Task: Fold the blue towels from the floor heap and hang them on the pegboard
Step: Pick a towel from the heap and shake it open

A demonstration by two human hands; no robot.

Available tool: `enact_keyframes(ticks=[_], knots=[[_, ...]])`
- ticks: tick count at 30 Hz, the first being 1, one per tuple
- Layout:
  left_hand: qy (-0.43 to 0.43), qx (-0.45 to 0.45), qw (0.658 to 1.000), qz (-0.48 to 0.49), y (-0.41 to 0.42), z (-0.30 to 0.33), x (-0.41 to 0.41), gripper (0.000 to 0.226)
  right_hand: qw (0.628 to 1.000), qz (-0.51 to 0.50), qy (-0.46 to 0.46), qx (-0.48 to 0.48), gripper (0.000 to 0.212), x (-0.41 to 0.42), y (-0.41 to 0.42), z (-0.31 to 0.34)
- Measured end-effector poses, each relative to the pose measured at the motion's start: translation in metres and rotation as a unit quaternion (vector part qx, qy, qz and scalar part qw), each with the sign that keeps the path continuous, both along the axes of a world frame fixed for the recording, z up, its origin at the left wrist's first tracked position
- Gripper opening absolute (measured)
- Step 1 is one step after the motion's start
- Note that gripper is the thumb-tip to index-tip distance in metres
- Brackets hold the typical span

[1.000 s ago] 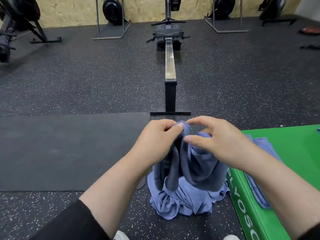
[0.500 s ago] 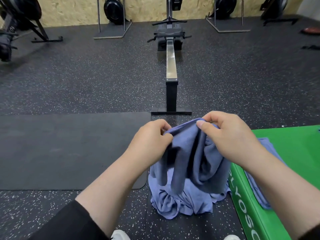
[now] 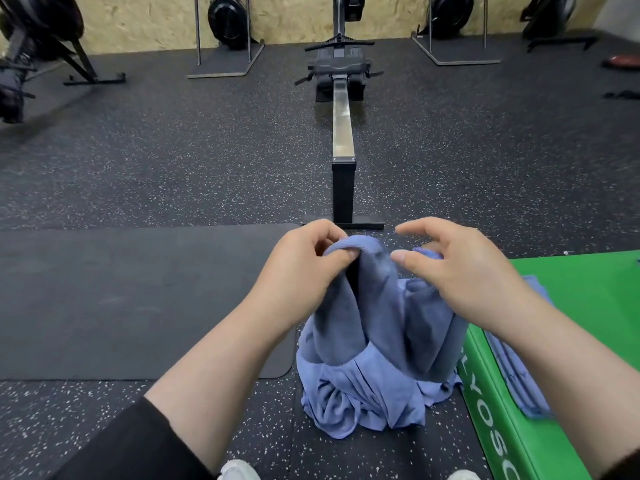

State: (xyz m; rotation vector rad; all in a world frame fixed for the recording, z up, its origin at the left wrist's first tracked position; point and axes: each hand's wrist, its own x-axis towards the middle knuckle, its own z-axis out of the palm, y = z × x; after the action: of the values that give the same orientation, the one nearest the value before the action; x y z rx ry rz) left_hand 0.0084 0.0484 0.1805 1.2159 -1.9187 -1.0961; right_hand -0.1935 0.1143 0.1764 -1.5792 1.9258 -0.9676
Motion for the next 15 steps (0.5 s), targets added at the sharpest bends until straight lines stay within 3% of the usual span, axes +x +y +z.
enact_keyframes(ticks=[4,9,15], knots=[[0.015,0.027,0.999,-0.043,0.005,0.001,-0.006,0.007,0.997,0.073,-0.011,0.017,0.035,0.011,0.0,0.003],[0.027,0.026,0.997,-0.066,0.006,0.001,-0.005,0.007,0.993,0.113,0.0,0.03,0.006,0.014,0.0,-0.001],[-0.029,0.03,0.999,-0.019,-0.003,-0.003,0.002,0.019,0.999,-0.003,0.003,-0.034,0.012,0.006,-0.001,0.002]])
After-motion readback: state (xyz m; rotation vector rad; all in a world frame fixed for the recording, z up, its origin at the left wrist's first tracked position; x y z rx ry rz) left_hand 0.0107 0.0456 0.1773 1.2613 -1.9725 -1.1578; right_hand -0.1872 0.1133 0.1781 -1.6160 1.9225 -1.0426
